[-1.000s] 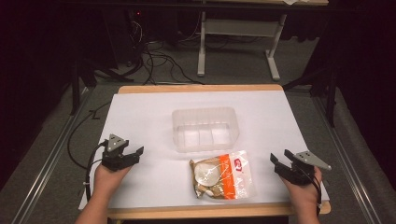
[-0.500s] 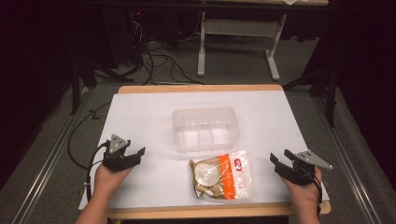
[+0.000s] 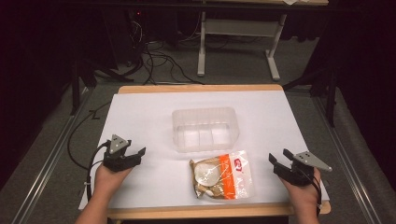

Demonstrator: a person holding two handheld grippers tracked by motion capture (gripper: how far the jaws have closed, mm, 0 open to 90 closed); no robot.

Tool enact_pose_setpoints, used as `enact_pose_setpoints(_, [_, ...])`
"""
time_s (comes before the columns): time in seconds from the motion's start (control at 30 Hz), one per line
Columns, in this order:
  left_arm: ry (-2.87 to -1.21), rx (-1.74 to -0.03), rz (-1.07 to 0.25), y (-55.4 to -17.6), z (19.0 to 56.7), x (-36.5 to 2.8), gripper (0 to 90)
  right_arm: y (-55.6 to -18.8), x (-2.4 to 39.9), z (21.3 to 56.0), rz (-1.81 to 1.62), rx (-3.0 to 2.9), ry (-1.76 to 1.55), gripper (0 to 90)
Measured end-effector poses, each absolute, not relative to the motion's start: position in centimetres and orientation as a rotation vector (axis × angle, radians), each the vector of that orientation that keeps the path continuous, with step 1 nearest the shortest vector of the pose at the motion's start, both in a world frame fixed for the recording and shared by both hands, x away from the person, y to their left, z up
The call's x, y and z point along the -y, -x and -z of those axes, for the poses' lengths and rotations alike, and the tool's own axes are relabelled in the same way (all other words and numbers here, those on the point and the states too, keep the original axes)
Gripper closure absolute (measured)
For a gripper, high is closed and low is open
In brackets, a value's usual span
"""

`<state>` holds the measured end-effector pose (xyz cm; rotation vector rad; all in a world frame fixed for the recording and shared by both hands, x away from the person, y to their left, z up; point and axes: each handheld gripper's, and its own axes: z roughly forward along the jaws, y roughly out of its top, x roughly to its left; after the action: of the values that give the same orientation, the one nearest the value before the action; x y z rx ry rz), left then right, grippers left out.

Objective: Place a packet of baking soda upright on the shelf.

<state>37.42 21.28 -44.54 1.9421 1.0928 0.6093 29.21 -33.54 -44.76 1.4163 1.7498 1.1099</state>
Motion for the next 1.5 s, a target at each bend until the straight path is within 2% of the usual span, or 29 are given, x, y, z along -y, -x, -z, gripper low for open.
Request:
enact_pose_setpoints(0.67, [-1.900, -1.073, -0.564, -37.1, 44.0, -21.2, 35.3, -28.0, 30.9, 43.6, -1.142, -1.808, -1.297, 36.7])
enact_pose_setpoints(0.83, [-1.901, -1.062, -0.563, -37.0, 44.0, -21.0, 33.8, -27.8, 29.8, 43.6, -1.154, -1.848, -1.273, 34.3])
enact_pose_setpoints(0.93, [-1.907, -1.046, -0.572, -36.8, 43.9, -20.6, 31.6, -27.8, 28.9, 43.7, -1.146, -1.895, -1.299, 27.6])
enact_pose_setpoints(1.03, [-1.925, -1.025, -0.571, -36.7, 43.9, -20.2, 31.6, -27.9, 28.3, 44.0, -1.143, -1.931, -1.313, 24.8])
enact_pose_setpoints(1.5, [-1.974, -0.981, -0.581, -36.6, 44.1, -19.4, 31.3, -27.9, 26.0, 45.3, -1.143, -2.078, -1.361, 20.2])
